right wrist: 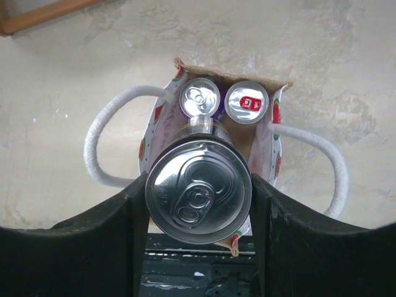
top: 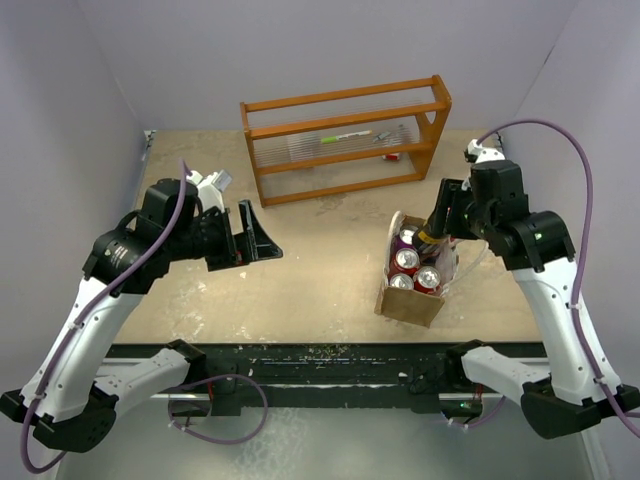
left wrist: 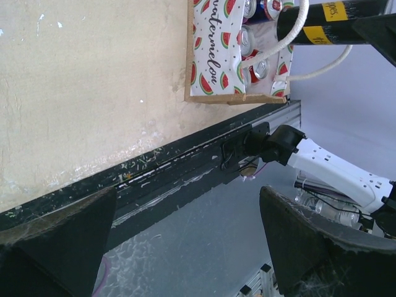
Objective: Take the beverage out of the canvas bag
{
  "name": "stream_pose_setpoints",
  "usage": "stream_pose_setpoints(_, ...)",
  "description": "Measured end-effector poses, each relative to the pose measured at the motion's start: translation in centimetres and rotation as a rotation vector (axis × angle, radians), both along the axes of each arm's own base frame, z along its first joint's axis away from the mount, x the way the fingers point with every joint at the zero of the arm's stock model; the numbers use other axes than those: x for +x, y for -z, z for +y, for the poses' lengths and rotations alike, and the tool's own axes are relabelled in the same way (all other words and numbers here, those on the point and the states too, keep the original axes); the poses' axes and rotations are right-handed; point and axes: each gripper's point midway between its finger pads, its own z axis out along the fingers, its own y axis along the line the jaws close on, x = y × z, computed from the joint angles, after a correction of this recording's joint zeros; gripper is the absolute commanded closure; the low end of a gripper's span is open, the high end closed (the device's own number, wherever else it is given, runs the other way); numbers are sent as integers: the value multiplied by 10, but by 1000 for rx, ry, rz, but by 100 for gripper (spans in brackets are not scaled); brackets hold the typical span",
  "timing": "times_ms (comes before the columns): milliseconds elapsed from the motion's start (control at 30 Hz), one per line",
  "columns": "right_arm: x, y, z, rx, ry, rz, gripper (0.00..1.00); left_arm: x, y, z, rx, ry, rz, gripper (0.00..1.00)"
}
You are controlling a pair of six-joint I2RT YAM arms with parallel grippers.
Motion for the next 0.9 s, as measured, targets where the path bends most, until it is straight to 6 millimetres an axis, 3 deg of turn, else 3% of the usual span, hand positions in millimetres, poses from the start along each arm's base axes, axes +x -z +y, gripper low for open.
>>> stream_pose_setpoints(133, 2, -16, 2, -29, -67, -39, 100, 0, 3, 0, 6, 0, 7, 1)
stream_pose_setpoints(300, 9, -56, 10, -46, -170, -138, 100, 3, 8, 0, 21, -1, 13, 1)
stream_pose_setpoints(400, 19, -83, 19, -48, -234, -201, 100, 5, 11, 0, 32, 0, 14, 1)
stream_pose_setpoints(533, 37, -102, 34, -42, -303, -244, 100, 10, 15, 1, 54, -4, 13, 1)
stream_pose_setpoints(700, 65, -94, 68, -59, -387, -224, 100, 23, 13, 2, 95, -16, -16, 1)
stream_pose_setpoints(900, 86, -54, 148, -90, -550, -168, 100, 39, -4, 8, 138, -47, -99, 1)
